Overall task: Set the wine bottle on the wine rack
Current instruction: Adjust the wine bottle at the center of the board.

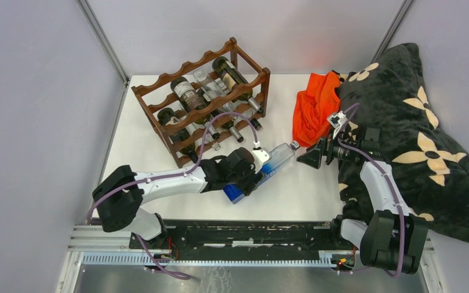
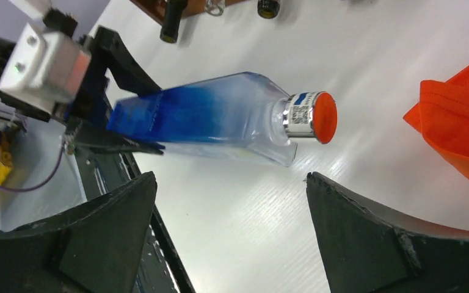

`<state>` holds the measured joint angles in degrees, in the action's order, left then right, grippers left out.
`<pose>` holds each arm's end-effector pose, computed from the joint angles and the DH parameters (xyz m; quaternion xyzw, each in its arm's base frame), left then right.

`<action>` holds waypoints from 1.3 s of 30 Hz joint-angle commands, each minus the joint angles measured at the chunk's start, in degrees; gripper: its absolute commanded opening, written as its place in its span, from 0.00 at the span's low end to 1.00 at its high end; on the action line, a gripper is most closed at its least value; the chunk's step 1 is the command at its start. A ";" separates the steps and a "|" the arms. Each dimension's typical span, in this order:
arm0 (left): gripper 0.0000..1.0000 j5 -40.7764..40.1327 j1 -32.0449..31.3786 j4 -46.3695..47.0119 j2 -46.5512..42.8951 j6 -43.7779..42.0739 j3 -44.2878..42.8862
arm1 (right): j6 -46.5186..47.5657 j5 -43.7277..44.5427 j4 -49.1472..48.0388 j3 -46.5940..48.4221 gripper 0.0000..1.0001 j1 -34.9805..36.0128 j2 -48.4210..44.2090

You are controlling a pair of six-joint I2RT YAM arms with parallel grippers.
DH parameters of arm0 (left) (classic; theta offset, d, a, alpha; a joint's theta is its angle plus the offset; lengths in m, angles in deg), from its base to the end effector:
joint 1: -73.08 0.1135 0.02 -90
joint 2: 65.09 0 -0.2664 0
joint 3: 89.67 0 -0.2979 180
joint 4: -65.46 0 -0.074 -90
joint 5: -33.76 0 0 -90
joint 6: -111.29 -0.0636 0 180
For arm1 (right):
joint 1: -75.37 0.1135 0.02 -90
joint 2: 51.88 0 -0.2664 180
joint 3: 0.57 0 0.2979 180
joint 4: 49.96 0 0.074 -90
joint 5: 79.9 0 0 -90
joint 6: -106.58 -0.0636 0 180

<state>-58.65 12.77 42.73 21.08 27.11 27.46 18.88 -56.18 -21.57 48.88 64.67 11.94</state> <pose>0.1862 -0.3212 0.1625 0.4174 0.8278 -0.1879 0.3243 0.2704 0.0082 0.2110 -0.1623 0.7812 0.4597 0.3900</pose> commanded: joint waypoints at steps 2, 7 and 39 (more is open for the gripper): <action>0.02 2.15 0.82 1.68 -8.35 -2.90 -0.61 | 36.03 -0.97 30.08 7.84 0.98 -1.07 2.82; 0.02 3.41 0.90 -3.12 -10.85 -5.28 -0.84 | 53.92 2.11 42.51 12.24 0.98 -1.25 2.58; 0.02 10.37 0.99 -8.24 -17.35 -11.54 0.43 | 109.46 1.42 52.95 10.58 0.98 10.34 2.83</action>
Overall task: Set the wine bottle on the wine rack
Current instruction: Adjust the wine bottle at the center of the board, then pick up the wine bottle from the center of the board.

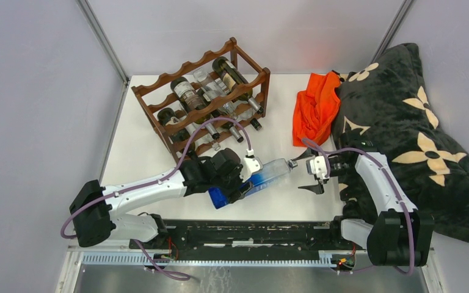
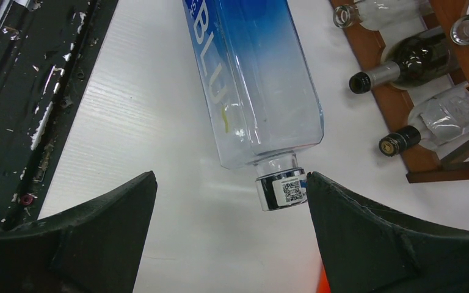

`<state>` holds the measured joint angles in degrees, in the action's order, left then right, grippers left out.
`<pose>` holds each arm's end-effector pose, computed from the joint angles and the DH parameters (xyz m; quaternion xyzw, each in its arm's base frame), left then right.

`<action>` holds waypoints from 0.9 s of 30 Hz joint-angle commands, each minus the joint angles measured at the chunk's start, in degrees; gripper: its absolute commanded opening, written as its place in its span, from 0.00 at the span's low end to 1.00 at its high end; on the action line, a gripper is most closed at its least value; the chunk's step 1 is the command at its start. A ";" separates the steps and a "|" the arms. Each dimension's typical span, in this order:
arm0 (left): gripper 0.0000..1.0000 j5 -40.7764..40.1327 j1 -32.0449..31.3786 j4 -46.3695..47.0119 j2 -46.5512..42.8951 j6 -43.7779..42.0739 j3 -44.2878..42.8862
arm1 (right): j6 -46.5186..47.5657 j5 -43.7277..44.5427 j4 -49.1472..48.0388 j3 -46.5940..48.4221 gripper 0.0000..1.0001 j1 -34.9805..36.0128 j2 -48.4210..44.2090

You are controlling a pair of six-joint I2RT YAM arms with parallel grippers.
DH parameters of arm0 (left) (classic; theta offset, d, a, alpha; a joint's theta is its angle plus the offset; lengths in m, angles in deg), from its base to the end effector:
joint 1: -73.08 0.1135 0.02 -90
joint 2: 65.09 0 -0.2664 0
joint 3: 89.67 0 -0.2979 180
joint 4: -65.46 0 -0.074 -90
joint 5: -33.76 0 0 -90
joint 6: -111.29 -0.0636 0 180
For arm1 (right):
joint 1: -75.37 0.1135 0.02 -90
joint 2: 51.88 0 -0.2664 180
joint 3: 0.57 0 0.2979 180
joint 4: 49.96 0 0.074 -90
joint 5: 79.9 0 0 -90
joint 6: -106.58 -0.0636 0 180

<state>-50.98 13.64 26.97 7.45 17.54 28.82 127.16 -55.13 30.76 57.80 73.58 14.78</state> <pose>0.1585 -0.2799 0.2062 0.5046 0.7900 -0.1995 0.2855 0.2127 0.0511 0.2145 -0.6875 0.4866 0.2939 0.4518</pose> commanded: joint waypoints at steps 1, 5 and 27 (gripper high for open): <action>0.02 2.74 0.11 7.52 -3.83 -1.96 -0.84 | -0.43 0.90 -0.84 1.84 0.98 2.61 -0.01; 0.02 2.82 0.12 7.37 -3.89 -2.36 -0.56 | -7.58 3.22 -6.57 1.78 0.98 5.45 -0.84; 0.02 4.47 0.20 7.05 -2.35 -4.58 -1.77 | -28.67 13.22 -23.87 1.31 0.98 16.32 -0.21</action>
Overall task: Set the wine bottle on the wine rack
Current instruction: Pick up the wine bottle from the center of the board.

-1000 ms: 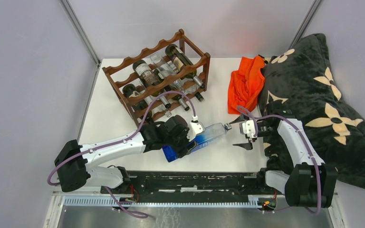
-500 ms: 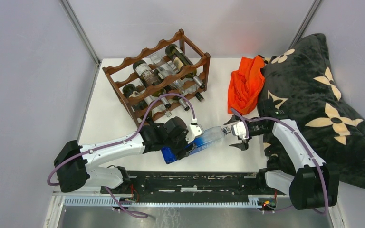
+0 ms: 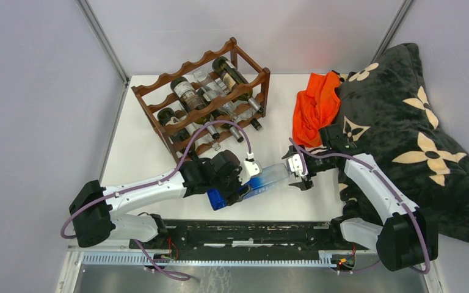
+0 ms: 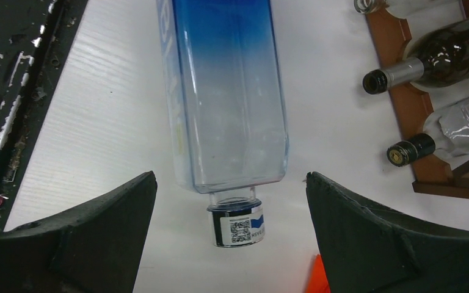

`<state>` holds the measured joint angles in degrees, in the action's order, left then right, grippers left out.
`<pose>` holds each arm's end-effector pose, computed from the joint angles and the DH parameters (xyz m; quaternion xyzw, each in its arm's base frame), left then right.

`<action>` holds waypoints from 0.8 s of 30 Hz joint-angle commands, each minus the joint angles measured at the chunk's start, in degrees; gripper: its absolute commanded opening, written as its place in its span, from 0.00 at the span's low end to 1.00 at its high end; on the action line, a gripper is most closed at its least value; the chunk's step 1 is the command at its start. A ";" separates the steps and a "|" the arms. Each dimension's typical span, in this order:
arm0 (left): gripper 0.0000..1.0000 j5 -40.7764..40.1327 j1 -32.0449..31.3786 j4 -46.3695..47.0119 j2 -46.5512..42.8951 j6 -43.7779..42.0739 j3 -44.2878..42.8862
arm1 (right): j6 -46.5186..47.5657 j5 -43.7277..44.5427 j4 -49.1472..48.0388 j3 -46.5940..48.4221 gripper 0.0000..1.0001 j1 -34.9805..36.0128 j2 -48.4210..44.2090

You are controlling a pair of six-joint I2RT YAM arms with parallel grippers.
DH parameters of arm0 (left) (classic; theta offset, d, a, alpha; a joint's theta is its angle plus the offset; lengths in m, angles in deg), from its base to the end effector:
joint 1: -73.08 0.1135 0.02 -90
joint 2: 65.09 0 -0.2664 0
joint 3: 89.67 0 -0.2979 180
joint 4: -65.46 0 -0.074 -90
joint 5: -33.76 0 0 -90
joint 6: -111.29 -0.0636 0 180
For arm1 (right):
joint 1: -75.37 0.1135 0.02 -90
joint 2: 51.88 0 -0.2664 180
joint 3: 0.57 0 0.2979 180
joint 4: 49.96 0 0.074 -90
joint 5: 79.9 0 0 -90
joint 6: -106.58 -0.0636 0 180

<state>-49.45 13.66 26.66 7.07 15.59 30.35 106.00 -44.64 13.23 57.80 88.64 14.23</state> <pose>0.1543 -0.2758 0.1977 0.5231 0.7824 -0.2004 0.2722 0.2251 0.1064 0.2123 -0.7315 0.4876 0.2662 0.3954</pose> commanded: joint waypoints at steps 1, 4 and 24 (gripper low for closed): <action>0.02 2.97 0.18 7.30 -1.90 -2.83 -3.38 | -8.58 2.87 -6.95 1.62 0.98 1.68 0.66; 0.02 3.41 0.18 7.12 -1.39 -3.24 -3.94 | -12.45 2.62 -7.88 2.75 0.98 3.61 2.66; 0.02 4.46 0.18 7.03 -0.16 -4.85 -5.69 | -17.45 7.87 -8.86 3.98 0.97 12.59 8.86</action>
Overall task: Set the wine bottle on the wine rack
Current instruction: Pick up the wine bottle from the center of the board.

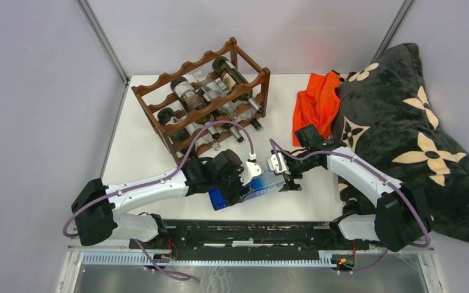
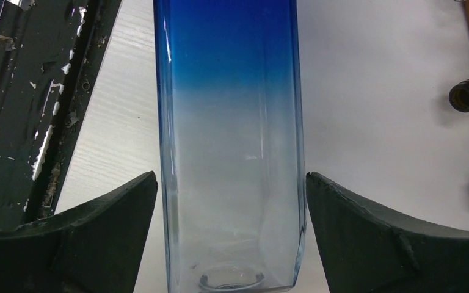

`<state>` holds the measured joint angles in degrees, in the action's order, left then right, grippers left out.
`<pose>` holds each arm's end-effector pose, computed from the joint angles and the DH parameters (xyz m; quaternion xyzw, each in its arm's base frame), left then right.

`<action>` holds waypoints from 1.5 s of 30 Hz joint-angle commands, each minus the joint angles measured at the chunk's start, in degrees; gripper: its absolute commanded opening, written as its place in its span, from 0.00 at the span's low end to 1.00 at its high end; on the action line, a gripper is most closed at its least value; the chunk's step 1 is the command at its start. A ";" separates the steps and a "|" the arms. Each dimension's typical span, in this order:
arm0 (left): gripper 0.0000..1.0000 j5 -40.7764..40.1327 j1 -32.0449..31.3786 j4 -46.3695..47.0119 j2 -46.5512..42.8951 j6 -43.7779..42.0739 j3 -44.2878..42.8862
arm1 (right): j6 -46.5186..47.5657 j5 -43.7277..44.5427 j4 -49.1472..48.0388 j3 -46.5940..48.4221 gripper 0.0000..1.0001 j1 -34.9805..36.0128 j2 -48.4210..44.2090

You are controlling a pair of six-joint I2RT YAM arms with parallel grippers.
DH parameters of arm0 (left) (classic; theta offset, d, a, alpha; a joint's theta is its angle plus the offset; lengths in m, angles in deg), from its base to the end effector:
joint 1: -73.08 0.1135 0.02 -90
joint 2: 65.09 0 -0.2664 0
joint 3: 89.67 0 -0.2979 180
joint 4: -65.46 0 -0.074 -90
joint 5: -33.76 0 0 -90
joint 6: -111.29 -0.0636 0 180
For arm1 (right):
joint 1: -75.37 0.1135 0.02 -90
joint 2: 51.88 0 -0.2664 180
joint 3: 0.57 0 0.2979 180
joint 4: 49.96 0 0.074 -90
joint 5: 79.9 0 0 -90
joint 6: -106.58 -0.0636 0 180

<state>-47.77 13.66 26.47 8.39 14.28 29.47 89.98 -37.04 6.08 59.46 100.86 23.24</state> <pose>0.1547 -0.2802 0.1965 0.5362 0.7747 -0.2074 0.2634 0.2301 0.1614 0.1825 -0.7296 0.5381 0.2995 0.2975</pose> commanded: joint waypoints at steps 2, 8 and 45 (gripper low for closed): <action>0.02 2.87 0.18 7.25 -1.73 -3.54 -4.74 | -1.09 -0.51 -1.24 2.16 0.93 0.50 -0.02; 0.02 2.59 0.18 7.05 -2.17 -3.70 -4.47 | -0.04 -0.51 0.88 2.67 0.90 0.38 -0.50; 0.40 -2.27 0.38 9.34 -4.96 -1.37 -1.51 | -0.93 -8.89 4.67 0.53 0.00 -2.48 -2.73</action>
<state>-46.33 13.60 26.90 6.88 11.26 29.47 88.96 -39.75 10.56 60.26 99.83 24.22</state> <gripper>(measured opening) 0.690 0.671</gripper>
